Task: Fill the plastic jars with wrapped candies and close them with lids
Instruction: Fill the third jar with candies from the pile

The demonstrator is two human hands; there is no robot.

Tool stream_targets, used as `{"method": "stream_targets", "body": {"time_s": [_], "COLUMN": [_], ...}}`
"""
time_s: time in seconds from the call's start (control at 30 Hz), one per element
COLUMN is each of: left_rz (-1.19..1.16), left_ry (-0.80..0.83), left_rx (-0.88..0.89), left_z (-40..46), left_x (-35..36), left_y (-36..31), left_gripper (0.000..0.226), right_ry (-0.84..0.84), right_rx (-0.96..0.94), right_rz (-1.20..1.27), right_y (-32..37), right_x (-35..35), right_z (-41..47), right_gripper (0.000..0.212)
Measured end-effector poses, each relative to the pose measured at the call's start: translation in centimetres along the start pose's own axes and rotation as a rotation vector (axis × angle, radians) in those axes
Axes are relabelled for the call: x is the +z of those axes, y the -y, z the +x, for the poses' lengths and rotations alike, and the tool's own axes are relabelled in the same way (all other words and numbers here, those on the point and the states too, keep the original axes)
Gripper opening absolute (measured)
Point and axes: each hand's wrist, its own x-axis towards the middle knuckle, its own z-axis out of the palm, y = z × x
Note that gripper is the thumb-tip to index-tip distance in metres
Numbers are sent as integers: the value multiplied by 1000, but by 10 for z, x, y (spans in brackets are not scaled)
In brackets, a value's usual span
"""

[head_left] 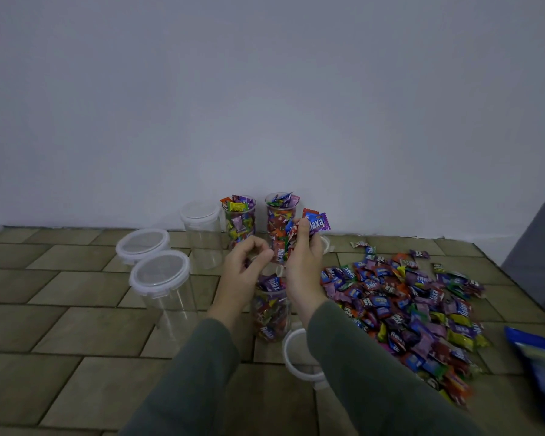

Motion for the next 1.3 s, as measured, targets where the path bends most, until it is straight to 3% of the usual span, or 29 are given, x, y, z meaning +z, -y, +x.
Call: {"method": "stream_targets", "body": {"time_s": [0.1, 0.17, 0.27, 0.43, 0.6, 0.9, 1.1, 1.3], "left_rz": [-34, -33, -232, -376, -442, -459, -510, -518], "left_ry": [60, -17, -204, -232, -336, -390, -342, -354], "left_rx": [-89, -115, -258, -448, -507, -522, -523, -550], "left_z": [4, 3, 0, -12, -13, -13, -12, -12], "left_x": [1, 3, 8, 20, 23, 22, 19, 19], "left_y": [-5, -7, -2, 3, 6, 9, 6, 4], "left_gripper": [28, 37, 61, 72, 71, 64, 61, 62], "right_ry": [-1, -4, 7, 74, 229, 355, 444, 491], "right_rx": [0, 1, 2, 23, -36, -154, -208, -308], "right_rz": [-11, -3, -19, -80, -237, -431, -422, -470], "right_y": [0, -1, -2, 0, 2, -5, -13, -20], "right_x": [-1, 0, 1, 0, 1, -2, -13, -22], "right_z": [1, 1, 0, 2, 2, 6, 9, 10], "right_gripper": [28, 35, 48, 59, 23, 40, 11, 12]}}
